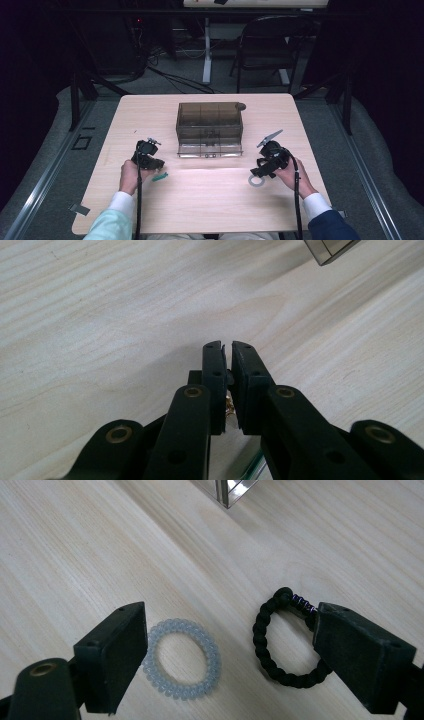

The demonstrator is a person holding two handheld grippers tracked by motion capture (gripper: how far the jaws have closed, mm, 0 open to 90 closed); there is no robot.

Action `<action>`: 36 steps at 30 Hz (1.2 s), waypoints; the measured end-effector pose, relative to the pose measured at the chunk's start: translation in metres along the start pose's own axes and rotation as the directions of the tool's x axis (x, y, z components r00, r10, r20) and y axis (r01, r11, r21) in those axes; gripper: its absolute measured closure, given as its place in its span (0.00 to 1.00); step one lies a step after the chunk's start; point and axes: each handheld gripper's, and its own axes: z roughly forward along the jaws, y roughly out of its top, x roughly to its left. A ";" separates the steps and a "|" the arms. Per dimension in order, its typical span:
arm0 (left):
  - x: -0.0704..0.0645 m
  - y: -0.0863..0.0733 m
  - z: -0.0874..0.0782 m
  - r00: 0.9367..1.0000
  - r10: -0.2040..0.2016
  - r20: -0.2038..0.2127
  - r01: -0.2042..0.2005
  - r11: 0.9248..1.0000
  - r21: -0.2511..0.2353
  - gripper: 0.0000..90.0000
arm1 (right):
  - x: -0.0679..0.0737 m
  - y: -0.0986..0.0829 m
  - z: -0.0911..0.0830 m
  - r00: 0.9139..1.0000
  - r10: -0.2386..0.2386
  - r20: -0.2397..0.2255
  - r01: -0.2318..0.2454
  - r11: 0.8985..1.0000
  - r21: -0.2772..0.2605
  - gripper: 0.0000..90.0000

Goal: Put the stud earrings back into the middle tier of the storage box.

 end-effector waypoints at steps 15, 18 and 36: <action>0.000 0.001 -0.002 1.000 0.002 0.010 -0.002 1.000 0.000 0.95 | -0.001 0.000 0.000 1.000 0.001 -0.009 -0.001 1.000 0.002 0.16; 0.000 0.001 -0.004 1.000 0.005 0.010 -0.005 1.000 -0.002 0.95 | -0.001 0.000 0.000 1.000 0.000 -0.008 0.000 1.000 0.003 0.15; 0.000 0.006 -0.009 0.999 0.016 0.035 -0.017 1.000 0.005 0.95 | -0.002 0.000 0.000 1.000 -0.001 -0.002 0.001 1.000 0.009 0.16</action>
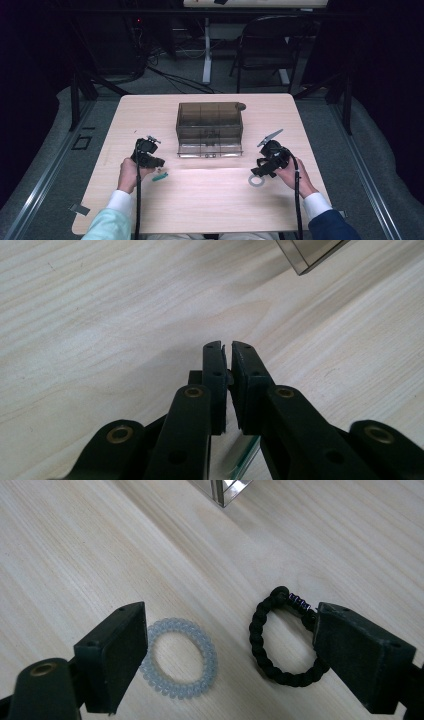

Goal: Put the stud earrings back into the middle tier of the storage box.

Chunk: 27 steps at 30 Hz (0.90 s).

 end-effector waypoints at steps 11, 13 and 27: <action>0.000 0.007 -0.008 1.000 0.011 0.004 -0.011 1.000 0.008 0.95 | -0.001 0.000 0.000 1.000 0.011 -0.007 -0.011 1.000 -0.007 0.16; 0.001 0.007 -0.010 1.000 0.011 0.005 -0.011 1.000 0.009 0.95 | -0.001 0.000 0.000 1.000 0.012 -0.005 -0.012 1.000 -0.006 0.16; 0.002 0.031 -0.033 0.999 0.047 -0.011 -0.047 0.999 0.004 0.95 | -0.001 0.000 0.000 1.000 0.011 -0.006 -0.011 1.000 -0.004 0.16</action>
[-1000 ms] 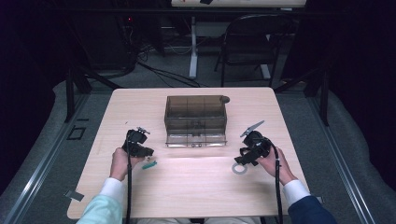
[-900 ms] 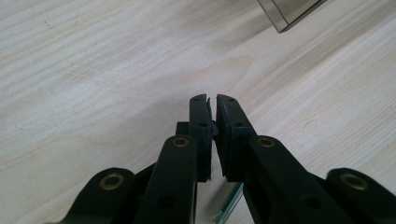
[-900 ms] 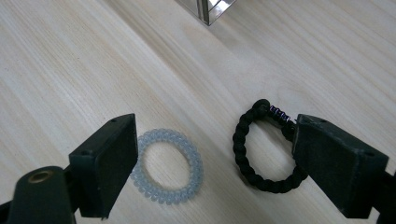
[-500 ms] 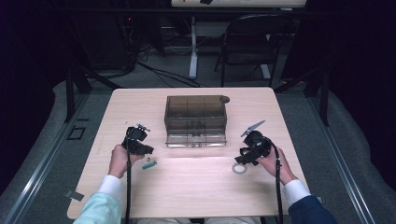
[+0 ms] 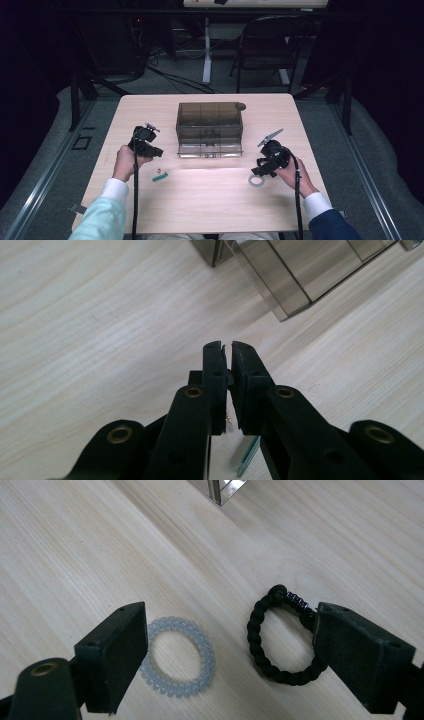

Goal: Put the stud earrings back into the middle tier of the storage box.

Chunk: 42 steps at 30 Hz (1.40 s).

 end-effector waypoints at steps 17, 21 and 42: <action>-0.012 0.037 -0.020 0.997 0.078 -0.020 -0.079 0.996 -0.032 0.95 | -0.002 0.000 0.000 1.000 0.003 0.003 -0.003 1.000 0.006 0.16; -0.018 0.045 -0.019 0.995 0.097 -0.019 -0.097 0.995 -0.030 0.95 | -0.003 0.000 0.000 1.000 0.013 -0.002 -0.013 1.000 -0.001 0.16; -0.040 0.066 0.009 0.990 0.139 0.027 -0.139 0.990 -0.012 0.95 | -0.002 0.000 0.001 1.000 0.005 -0.002 -0.005 1.000 0.006 0.16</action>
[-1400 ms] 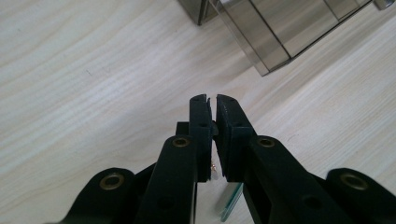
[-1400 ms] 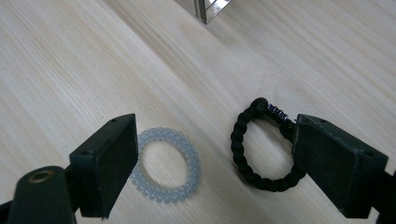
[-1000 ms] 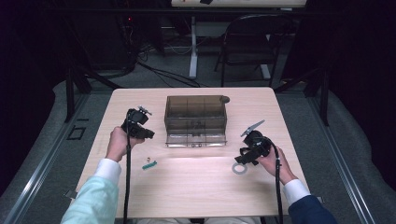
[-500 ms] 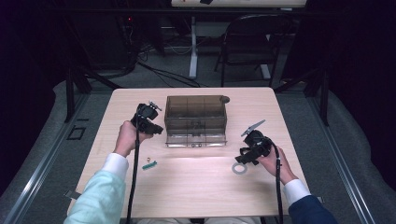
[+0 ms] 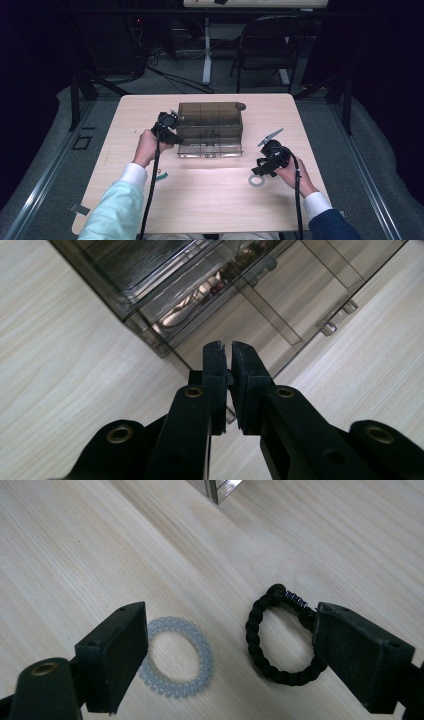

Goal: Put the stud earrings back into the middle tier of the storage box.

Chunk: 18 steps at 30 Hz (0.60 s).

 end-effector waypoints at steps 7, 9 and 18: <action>-0.003 0.005 0.012 1.000 0.009 0.015 -0.009 1.000 0.008 0.95 | 0.001 0.001 0.000 1.000 -0.012 0.005 0.012 1.000 0.006 0.16; -0.004 0.007 0.018 1.000 0.010 0.013 -0.010 1.000 0.018 0.95 | 0.001 0.000 0.003 1.000 0.007 -0.004 -0.007 1.000 -0.008 0.16; -0.007 0.010 0.033 1.000 0.008 0.014 -0.009 0.999 0.049 0.95 | 0.001 0.000 0.000 1.000 -0.006 -0.002 0.006 1.000 -0.001 0.16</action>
